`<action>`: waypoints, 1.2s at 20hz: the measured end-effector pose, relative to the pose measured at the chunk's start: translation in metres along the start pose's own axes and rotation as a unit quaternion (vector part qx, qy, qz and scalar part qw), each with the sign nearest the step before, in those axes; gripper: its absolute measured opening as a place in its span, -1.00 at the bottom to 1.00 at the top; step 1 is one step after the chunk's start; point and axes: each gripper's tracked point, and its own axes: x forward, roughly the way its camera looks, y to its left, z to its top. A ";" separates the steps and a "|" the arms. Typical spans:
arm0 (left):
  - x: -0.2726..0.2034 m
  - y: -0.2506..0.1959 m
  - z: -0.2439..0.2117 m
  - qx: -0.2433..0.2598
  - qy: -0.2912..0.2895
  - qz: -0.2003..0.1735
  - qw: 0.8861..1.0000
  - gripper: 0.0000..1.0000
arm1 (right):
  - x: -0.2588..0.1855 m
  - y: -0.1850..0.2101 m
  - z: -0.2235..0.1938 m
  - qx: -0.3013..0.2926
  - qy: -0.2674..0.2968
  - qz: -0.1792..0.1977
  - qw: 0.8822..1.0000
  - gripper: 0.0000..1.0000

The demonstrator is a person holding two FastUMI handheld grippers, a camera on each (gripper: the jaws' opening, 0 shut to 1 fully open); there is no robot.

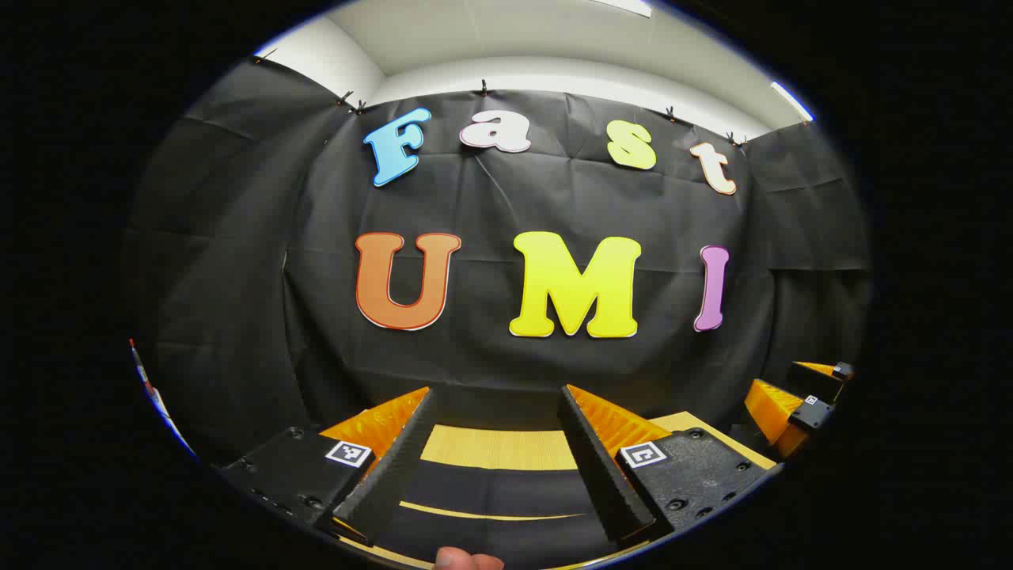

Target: Grasp the waist and the cuffs of the jeans and fold them to make the two legs overlap; first hold the waist and fold one-third of the jeans toward the cuffs, then hold the cuffs and fold the remaining one-third in the same direction to finish folding.

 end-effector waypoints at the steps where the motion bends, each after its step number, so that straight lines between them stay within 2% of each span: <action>1: 0.001 0.000 0.000 0.002 -0.001 0.001 1.000 0.96 | 0.001 0.000 0.000 0.000 0.000 0.000 1.000 0.87; 9: 0.008 0.000 -0.004 0.002 0.003 0.006 1.000 0.96 | 0.009 -0.004 -0.003 -0.002 0.002 -0.001 1.000 0.92; 10: 0.009 -0.001 -0.004 0.004 0.003 0.006 1.000 1.00 | 0.010 -0.005 -0.003 -0.003 0.002 -0.002 1.000 0.92; 15: 0.009 -0.004 -0.008 0.001 0.010 0.008 1.000 0.96 | 0.013 -0.013 -0.006 -0.001 0.005 -0.002 1.000 0.87; 21: 0.008 0.003 -0.018 0.007 0.023 0.027 0.999 1.00 | 0.016 -0.046 -0.014 -0.005 0.018 -0.006 1.000 0.87; 24: 0.007 0.012 -0.027 -0.011 0.037 0.047 0.998 0.96 | 0.024 -0.074 -0.023 -0.007 0.030 -0.002 1.000 0.88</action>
